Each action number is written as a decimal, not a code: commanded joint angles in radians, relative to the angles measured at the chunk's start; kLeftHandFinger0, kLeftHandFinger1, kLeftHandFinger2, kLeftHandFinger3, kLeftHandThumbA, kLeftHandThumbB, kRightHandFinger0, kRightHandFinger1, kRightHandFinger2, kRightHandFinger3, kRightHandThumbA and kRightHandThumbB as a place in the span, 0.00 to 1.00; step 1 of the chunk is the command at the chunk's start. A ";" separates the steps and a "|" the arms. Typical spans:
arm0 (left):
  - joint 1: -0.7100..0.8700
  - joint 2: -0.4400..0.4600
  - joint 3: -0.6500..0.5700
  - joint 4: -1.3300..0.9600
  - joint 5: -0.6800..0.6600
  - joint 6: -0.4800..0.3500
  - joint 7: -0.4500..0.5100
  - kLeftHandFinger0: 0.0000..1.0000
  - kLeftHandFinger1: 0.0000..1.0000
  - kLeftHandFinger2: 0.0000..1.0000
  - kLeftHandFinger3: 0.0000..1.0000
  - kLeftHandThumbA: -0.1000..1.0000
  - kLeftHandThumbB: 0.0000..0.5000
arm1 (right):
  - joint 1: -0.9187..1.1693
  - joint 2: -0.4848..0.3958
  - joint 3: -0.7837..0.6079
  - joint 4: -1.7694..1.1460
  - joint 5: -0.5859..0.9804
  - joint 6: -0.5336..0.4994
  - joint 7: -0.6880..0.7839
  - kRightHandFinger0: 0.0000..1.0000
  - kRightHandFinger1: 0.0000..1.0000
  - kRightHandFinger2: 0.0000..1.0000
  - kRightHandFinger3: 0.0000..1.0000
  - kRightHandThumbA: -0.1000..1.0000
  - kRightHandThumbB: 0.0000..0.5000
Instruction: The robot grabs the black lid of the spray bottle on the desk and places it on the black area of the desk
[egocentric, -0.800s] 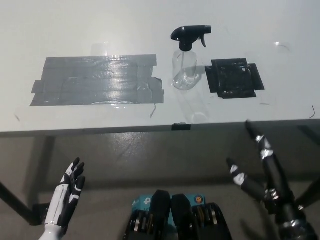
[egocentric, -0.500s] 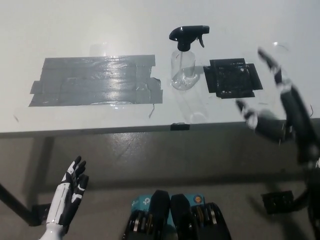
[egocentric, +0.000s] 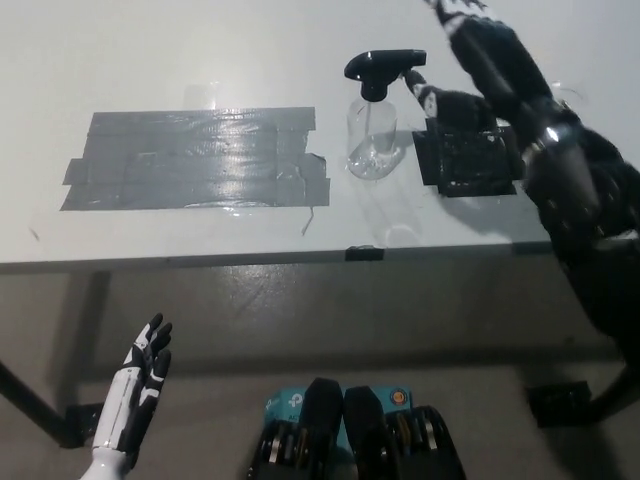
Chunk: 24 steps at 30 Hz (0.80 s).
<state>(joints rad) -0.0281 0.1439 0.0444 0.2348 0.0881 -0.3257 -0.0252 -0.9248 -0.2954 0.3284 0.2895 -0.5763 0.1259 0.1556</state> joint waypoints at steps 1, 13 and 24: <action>-0.012 0.015 -0.005 -0.019 -0.004 -0.039 -0.003 1.00 1.00 1.00 1.00 0.93 0.37 | -0.139 0.001 0.047 0.095 -0.088 0.076 0.054 1.00 1.00 1.00 1.00 0.63 1.00; -0.024 0.018 -0.008 -0.026 0.001 -0.022 -0.006 1.00 1.00 1.00 1.00 0.93 0.38 | -0.292 0.049 0.140 0.371 -0.103 0.069 0.063 1.00 1.00 1.00 1.00 0.66 1.00; -0.029 0.018 -0.014 -0.023 0.007 -0.021 -0.002 1.00 1.00 1.00 1.00 0.94 0.42 | -0.339 0.052 0.173 0.407 -0.092 0.111 0.167 1.00 1.00 1.00 1.00 0.65 1.00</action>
<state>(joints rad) -0.0474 0.1478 0.0352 0.2341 0.0897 -0.3251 -0.0262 -1.1842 -0.2412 0.4986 0.7077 -0.6554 0.2109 0.2700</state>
